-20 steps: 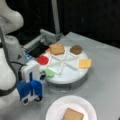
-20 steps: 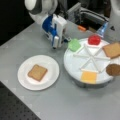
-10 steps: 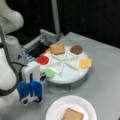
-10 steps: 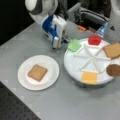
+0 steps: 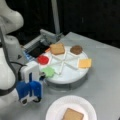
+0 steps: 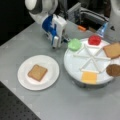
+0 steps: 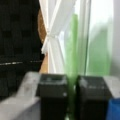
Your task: Ingredient selection for cheeseburger or sandwich
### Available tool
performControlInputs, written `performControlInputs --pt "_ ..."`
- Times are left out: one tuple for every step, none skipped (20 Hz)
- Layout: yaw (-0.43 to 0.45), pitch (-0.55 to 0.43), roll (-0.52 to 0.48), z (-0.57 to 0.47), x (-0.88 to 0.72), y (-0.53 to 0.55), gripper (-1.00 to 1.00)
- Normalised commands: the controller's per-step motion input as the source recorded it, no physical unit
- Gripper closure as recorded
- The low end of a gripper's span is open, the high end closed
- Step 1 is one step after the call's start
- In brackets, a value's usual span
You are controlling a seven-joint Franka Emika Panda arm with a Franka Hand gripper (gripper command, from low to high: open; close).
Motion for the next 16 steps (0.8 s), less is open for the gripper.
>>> performControlInputs --pt "0.075 0.114 -0.055 0.23 -0.05 -0.13 1.00" --pt "0.091 0.121 -0.063 0.22 -0.03 -0.15 1.00" --pt "0.113 0.131 -0.070 0.21 -0.01 -0.17 1.00" --pt "0.128 0.132 -0.070 0.20 0.00 -0.16 1.00" --pt "0.145 0.139 -0.066 0.19 0.02 -0.17 1.00" --pt "0.165 0.147 -0.058 0.18 0.03 -0.18 1.00" --pt "0.179 0.146 -0.050 0.18 0.05 -0.18 1.00" --pt "0.188 0.143 -0.044 0.16 0.07 -0.17 1.00" --pt "0.196 0.142 -0.038 0.16 0.09 -0.17 1.00" --pt "0.199 0.142 -0.031 0.17 0.11 -0.17 1.00" --pt "0.203 0.144 -0.028 0.18 0.12 -0.17 1.00" --pt "0.208 0.151 -0.019 0.20 0.14 -0.18 1.00" --pt "0.223 0.173 -0.022 0.22 0.15 -0.20 1.00" --pt "0.244 0.179 -0.028 0.24 0.17 -0.20 1.00" --pt "0.272 0.178 -0.031 0.25 0.19 -0.22 1.00" --pt "0.282 0.175 -0.029 0.24 0.19 -0.22 1.00"
